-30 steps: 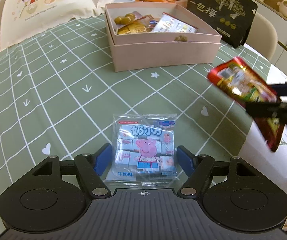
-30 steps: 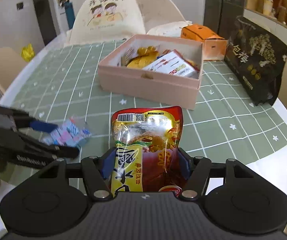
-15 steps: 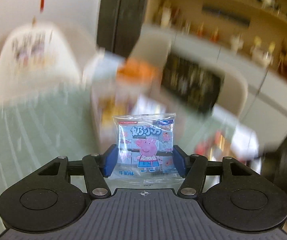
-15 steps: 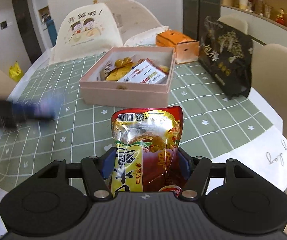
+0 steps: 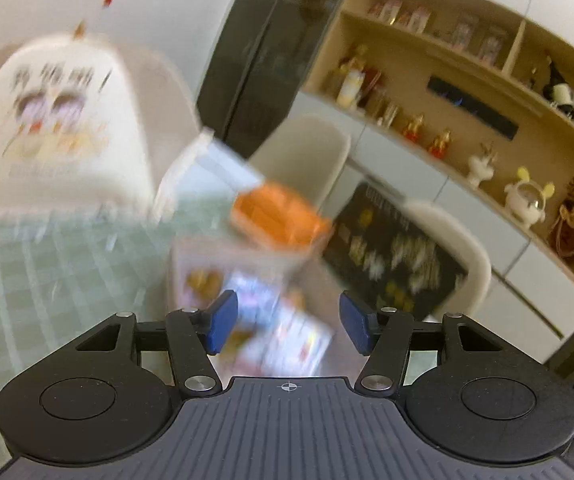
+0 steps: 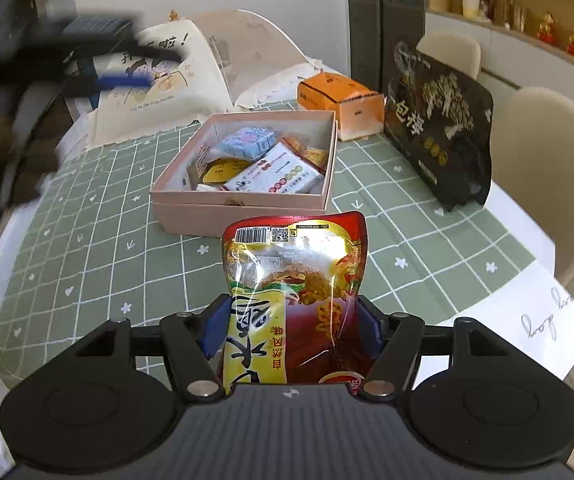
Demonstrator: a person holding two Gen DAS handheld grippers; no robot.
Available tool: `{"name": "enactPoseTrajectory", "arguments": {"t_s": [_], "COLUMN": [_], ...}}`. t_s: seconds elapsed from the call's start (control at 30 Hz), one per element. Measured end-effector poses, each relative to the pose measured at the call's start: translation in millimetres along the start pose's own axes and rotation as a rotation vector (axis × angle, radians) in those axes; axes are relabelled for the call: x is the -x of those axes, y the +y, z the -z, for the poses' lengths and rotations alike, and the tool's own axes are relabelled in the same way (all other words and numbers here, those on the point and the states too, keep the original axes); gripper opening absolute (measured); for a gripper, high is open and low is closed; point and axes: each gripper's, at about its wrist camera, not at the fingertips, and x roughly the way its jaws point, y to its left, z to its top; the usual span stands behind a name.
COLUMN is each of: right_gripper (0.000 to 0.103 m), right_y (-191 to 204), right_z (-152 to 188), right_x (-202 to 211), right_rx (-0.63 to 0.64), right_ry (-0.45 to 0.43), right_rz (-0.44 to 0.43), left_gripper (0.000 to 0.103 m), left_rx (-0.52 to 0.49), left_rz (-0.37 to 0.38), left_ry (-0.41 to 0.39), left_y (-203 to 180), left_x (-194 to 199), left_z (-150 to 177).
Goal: Organize snacks
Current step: 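Carry the red bag and Peppa Pig bag into the pink box and release both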
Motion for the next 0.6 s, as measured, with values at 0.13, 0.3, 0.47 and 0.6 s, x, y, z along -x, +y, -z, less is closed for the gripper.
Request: {"name": "enactPoseTrajectory", "arguments": {"t_s": [0.13,0.3,0.47,0.6], "right_gripper": [0.065,0.085,0.087,0.087], "right_y": [4,21,15,12], "right_z": [-36,-134,-161,-105], "right_x": [3,-29,-84,-90], "right_rx": [0.030,0.045,-0.010,-0.016], "right_ry": [-0.081,-0.220,-0.093,-0.031], "right_rz": [-0.033,-0.043,-0.003,-0.041], "left_gripper": [0.062,0.062,0.062,0.062], "left_rx": [0.099,0.214,0.114,0.068], "left_rz": [-0.027,-0.093,-0.181,-0.233], "left_ry": [0.120,0.157,0.105,0.090], "left_y": [25,41,38,38], "left_x": [8,10,19,15], "left_z": [65,105,109,117]}}
